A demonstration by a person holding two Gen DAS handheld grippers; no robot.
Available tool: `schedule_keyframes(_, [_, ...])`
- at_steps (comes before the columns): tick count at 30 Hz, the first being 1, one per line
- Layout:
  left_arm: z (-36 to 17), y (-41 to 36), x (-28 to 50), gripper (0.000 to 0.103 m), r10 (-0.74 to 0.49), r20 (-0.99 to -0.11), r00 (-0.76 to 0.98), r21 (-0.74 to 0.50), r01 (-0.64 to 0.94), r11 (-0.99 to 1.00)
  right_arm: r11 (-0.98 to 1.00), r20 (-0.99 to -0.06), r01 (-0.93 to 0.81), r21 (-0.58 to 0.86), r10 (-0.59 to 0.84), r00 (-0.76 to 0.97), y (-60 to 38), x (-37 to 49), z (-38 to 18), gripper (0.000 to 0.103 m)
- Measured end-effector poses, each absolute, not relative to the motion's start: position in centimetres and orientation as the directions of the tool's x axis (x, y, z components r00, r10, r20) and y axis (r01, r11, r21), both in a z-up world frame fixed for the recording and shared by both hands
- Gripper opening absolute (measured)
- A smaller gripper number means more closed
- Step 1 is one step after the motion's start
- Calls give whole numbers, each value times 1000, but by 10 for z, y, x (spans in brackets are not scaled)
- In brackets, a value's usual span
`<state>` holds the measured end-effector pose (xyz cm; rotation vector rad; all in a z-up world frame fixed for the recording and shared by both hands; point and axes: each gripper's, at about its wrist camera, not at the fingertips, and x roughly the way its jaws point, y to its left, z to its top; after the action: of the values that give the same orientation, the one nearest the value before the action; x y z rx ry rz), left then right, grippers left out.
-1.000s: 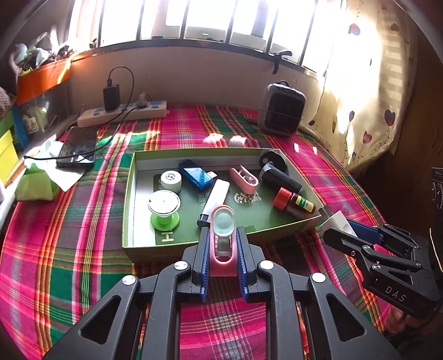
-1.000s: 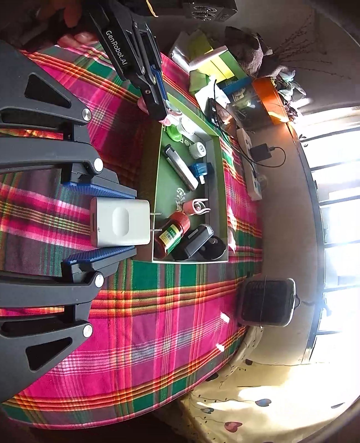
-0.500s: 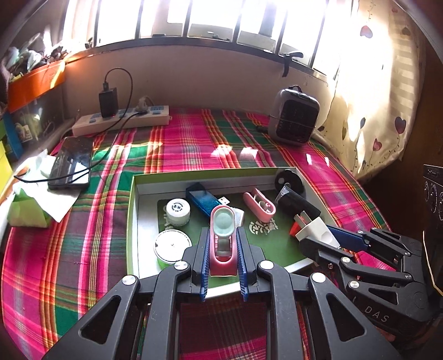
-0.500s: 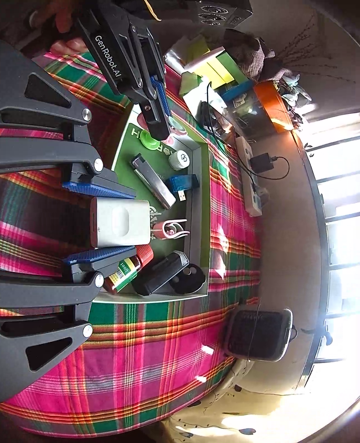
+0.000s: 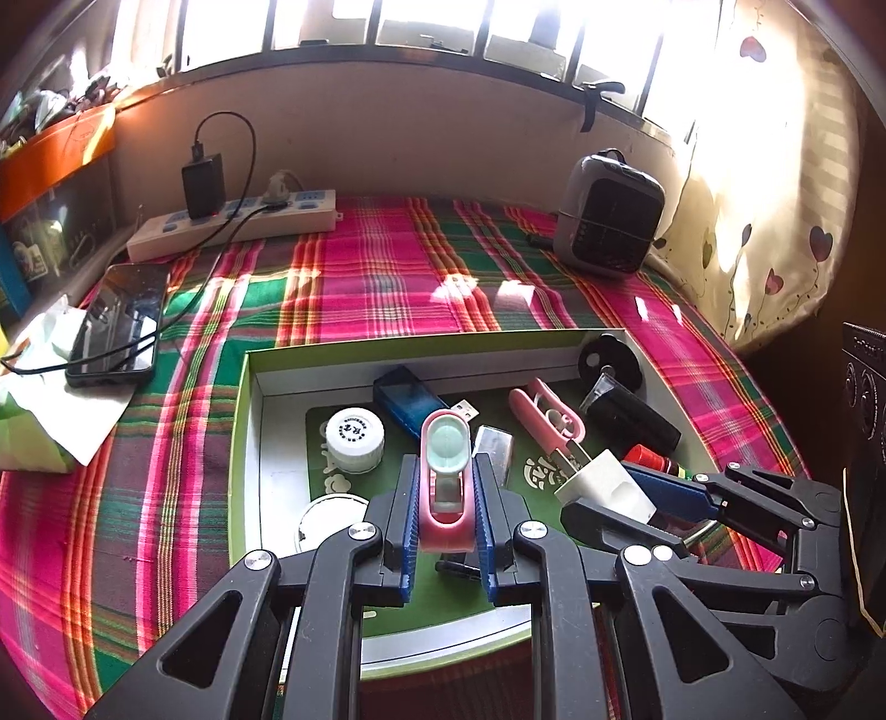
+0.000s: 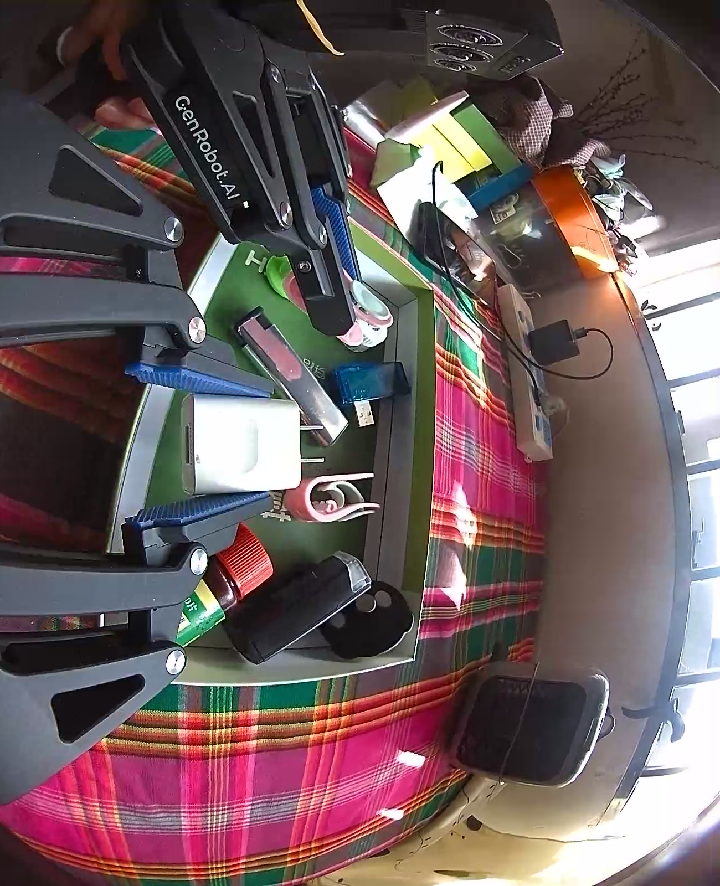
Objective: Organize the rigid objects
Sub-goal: 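Carry the white charger and pink lighter over the green box with both tools, then lower and release the white charger with the right tool while the left tool releases the pink lighter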
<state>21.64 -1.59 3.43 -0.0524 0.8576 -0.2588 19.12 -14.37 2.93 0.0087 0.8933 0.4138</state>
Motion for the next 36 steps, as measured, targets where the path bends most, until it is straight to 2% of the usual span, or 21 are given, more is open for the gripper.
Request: schedule_keyframes(36, [20,-21,227,17,-246,-758,604,-149,207,967,929,-765,-355,104,303,569,-138,199,18,35])
